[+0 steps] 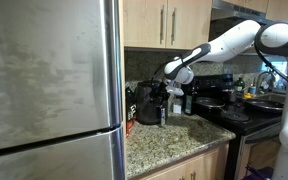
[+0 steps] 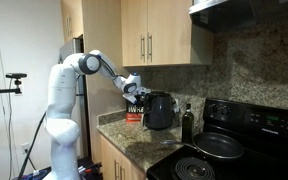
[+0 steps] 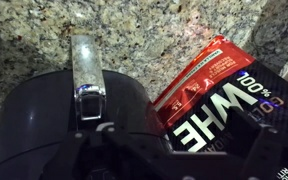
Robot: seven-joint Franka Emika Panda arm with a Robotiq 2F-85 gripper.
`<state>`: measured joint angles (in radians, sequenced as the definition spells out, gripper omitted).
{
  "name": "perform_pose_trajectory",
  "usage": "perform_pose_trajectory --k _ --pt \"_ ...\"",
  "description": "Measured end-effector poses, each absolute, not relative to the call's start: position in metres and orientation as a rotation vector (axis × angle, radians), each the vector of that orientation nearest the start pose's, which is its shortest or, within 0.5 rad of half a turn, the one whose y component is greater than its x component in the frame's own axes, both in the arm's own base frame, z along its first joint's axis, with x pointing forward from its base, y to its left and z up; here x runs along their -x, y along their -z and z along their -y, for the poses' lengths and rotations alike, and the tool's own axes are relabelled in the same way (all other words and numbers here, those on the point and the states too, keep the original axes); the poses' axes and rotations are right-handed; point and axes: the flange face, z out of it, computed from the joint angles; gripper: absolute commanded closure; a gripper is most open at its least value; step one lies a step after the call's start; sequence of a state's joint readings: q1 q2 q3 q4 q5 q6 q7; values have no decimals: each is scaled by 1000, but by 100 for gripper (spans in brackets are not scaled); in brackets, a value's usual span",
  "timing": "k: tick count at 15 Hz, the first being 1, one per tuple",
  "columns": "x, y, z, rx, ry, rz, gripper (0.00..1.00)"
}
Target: Start the air fryer
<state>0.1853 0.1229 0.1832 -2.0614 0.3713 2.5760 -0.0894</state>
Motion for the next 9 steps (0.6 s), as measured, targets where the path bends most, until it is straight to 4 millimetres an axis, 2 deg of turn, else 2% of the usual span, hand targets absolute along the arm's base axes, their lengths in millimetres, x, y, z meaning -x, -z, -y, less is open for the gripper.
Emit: perform_pose_trajectory --k 9 --pt "-584 -394 -208 2721 682 191 0"
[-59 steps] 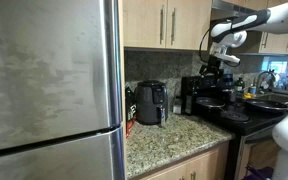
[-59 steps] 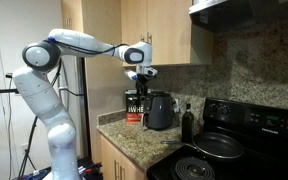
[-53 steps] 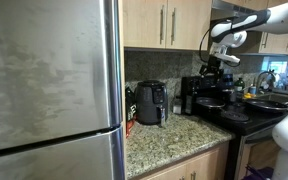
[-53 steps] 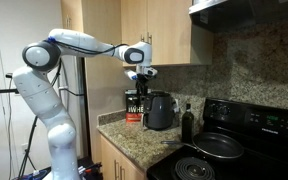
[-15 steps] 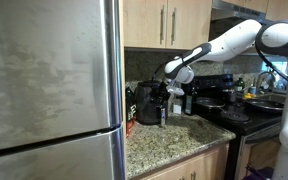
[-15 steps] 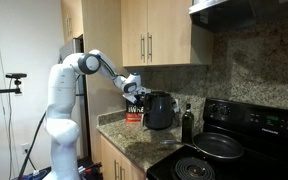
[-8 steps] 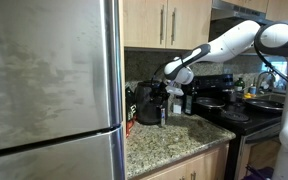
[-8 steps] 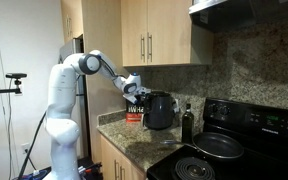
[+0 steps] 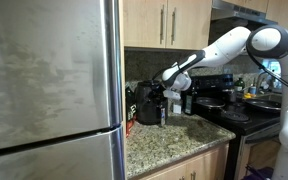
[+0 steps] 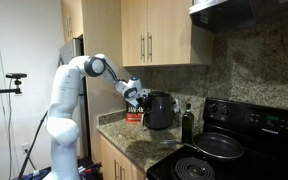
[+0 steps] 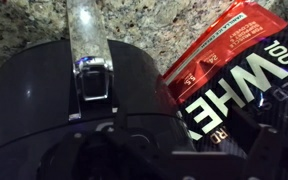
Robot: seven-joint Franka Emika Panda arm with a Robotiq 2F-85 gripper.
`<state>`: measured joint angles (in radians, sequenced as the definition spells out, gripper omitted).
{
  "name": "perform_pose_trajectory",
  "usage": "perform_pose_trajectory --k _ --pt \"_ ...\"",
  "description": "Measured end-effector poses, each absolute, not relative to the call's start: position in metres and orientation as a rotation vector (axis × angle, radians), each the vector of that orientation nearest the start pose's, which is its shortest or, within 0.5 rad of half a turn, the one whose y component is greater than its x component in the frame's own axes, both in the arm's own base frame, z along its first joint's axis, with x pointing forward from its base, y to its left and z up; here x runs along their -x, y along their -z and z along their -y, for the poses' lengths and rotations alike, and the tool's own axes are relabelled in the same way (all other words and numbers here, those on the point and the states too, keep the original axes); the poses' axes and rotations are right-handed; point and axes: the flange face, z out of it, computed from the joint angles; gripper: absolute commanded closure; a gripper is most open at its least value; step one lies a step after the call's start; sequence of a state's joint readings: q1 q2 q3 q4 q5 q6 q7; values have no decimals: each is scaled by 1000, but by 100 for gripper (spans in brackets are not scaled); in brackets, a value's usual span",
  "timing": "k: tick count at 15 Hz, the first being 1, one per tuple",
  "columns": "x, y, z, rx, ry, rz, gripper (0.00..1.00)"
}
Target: Start the air fryer
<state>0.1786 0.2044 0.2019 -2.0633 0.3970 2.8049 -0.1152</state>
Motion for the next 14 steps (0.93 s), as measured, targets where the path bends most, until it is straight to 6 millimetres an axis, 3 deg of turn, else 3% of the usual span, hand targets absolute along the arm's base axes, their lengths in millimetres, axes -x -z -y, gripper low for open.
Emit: perform_pose_trajectory --k 9,14 --pt "-576 -381 -215 2669 811 204 0" --pt "-575 -381 -216 2645 793 142 0"
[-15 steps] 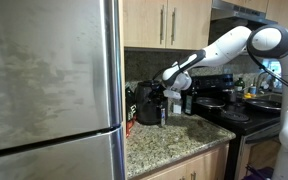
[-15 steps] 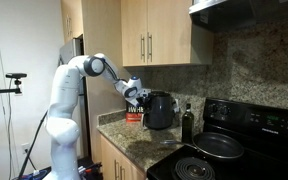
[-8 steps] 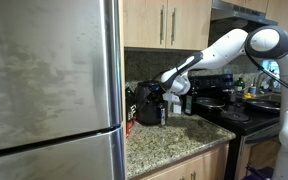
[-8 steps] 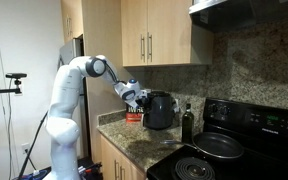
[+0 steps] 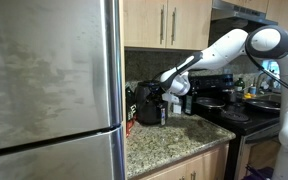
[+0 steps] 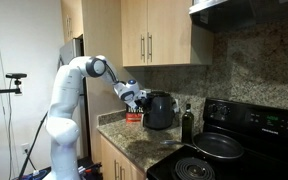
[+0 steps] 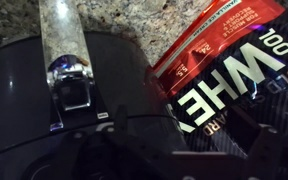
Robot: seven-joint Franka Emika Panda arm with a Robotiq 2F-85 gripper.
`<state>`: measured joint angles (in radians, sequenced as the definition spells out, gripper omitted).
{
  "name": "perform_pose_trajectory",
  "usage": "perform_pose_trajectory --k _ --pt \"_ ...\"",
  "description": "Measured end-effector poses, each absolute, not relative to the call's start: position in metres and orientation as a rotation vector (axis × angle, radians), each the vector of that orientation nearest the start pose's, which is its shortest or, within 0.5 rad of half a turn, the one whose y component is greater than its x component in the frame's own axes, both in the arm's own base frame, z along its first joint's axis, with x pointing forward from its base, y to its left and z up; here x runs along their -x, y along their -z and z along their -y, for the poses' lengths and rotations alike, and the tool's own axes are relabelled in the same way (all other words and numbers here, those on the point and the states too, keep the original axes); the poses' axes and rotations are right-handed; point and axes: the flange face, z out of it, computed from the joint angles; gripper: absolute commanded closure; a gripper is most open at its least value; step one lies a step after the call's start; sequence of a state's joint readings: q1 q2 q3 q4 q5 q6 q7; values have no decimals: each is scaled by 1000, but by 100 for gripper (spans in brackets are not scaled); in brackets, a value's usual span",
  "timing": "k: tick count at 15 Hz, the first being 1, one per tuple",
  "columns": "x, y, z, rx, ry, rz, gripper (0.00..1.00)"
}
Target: Start the air fryer
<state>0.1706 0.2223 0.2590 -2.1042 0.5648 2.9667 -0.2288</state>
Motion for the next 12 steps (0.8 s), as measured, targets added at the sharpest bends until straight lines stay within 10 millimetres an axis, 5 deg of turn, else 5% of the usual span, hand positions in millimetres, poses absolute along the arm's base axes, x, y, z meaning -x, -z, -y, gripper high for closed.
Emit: perform_pose_trajectory --k 4,9,12 --pt "-574 -386 -212 2651 796 135 0" --pt "-546 -481 -178 2651 819 123 0" --pt "-531 -503 -172 2644 833 119 0"
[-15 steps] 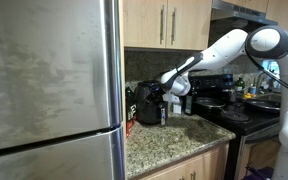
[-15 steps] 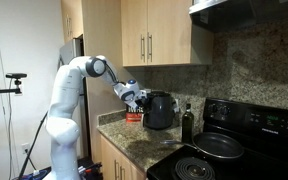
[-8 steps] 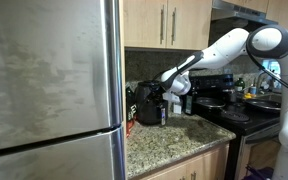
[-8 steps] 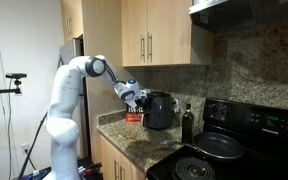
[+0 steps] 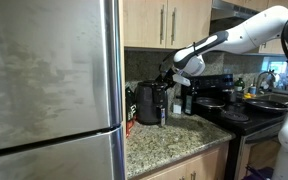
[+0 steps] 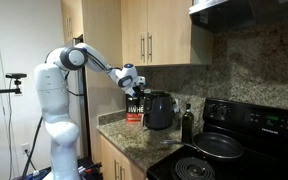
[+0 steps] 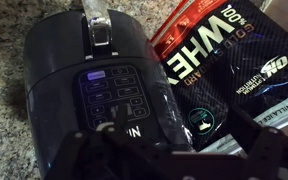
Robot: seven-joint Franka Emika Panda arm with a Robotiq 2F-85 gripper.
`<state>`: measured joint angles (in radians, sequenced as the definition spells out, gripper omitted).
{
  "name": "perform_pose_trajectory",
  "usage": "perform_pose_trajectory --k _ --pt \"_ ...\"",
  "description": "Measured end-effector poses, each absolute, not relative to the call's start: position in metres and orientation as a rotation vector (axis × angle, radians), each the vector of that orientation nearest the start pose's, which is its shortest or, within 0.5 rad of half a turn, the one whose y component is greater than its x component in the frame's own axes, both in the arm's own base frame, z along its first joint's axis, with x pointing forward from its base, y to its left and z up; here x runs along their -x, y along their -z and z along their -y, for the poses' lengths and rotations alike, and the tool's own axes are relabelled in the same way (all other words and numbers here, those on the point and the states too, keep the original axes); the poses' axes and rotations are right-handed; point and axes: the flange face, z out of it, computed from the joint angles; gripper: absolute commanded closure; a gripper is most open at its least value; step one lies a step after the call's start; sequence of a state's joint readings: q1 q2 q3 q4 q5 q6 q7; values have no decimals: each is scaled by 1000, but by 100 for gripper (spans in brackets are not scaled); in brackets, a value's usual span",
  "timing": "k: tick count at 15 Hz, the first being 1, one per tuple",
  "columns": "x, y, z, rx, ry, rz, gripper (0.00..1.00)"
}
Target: Start the air fryer
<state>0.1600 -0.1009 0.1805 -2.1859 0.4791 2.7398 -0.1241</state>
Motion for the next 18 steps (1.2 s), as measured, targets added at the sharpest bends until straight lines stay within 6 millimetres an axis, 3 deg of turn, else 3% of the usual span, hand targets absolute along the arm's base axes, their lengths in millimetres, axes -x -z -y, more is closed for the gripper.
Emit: perform_pose_trajectory --k 2,8,14,18 --pt "-533 -496 -174 2643 810 107 0" --pt "-549 -423 -183 2673 639 16 0" --pt "-552 -416 -186 2657 652 15 0" --pt "-562 -400 -189 2630 719 6 0"
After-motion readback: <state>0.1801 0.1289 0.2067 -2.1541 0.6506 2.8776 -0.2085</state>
